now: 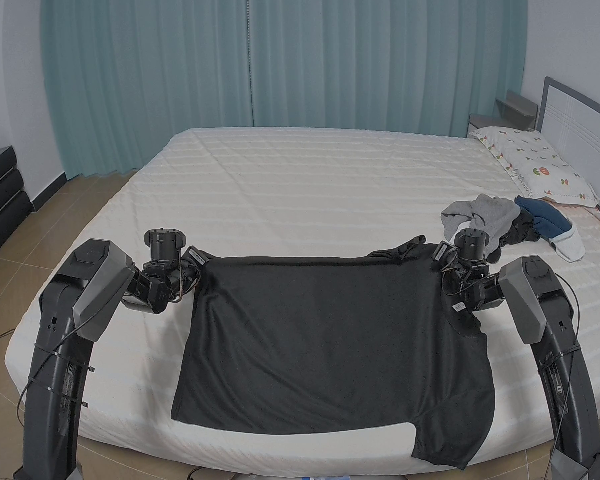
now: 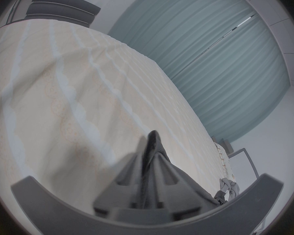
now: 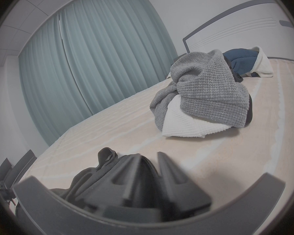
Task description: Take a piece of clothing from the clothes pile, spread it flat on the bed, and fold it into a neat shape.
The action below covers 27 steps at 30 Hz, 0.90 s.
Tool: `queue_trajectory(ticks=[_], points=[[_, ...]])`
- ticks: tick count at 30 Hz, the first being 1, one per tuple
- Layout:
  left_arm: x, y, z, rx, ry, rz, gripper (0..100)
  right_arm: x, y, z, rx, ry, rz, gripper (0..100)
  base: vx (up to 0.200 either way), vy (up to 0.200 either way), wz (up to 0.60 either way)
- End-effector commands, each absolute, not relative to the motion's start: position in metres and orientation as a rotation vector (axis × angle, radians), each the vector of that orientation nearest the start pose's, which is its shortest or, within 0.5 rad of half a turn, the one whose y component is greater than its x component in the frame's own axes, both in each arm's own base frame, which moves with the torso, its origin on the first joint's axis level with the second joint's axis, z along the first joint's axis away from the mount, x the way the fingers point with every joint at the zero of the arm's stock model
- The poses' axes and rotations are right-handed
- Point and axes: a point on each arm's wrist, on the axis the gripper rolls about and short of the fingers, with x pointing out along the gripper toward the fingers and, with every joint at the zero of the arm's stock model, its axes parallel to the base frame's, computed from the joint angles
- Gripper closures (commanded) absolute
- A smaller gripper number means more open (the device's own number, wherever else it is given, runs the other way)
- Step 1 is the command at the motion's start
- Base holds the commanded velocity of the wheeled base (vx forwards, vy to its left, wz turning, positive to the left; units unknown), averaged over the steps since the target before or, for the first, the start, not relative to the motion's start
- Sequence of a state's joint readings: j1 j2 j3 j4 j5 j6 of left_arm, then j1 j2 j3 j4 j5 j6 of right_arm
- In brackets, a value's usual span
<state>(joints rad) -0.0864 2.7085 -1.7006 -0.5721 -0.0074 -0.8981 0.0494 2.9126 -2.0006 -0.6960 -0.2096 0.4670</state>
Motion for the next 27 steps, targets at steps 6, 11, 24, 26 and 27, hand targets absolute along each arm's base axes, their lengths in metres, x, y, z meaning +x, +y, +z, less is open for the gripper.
queue_trajectory(ticks=[6,11,24,26,27], points=[[0.511,-0.045,-0.025,-0.863,0.47,0.122,0,0.553,0.02,-0.028,0.44,0.16,-0.24,0,0.0,0.0,0.0],[0.497,-0.039,0.003,-0.917,0.42,0.131,0,0.527,0.012,0.007,0.419,0.181,-0.253,0,0.0,0.0,0.0],[0.423,-0.039,0.066,-0.991,0.316,0.042,0,0.37,0.028,0.047,0.543,0.453,-0.088,0,0.0,0.0,0.0],[0.41,-0.044,0.065,-0.988,0.348,0.042,0,0.348,0.031,0.047,0.578,0.468,-0.058,0,0.0,0.0,0.0],[0.405,-0.045,0.063,-0.984,0.364,0.047,0,0.344,0.031,0.046,0.579,0.471,-0.054,0,0.0,0.0,0.0]])
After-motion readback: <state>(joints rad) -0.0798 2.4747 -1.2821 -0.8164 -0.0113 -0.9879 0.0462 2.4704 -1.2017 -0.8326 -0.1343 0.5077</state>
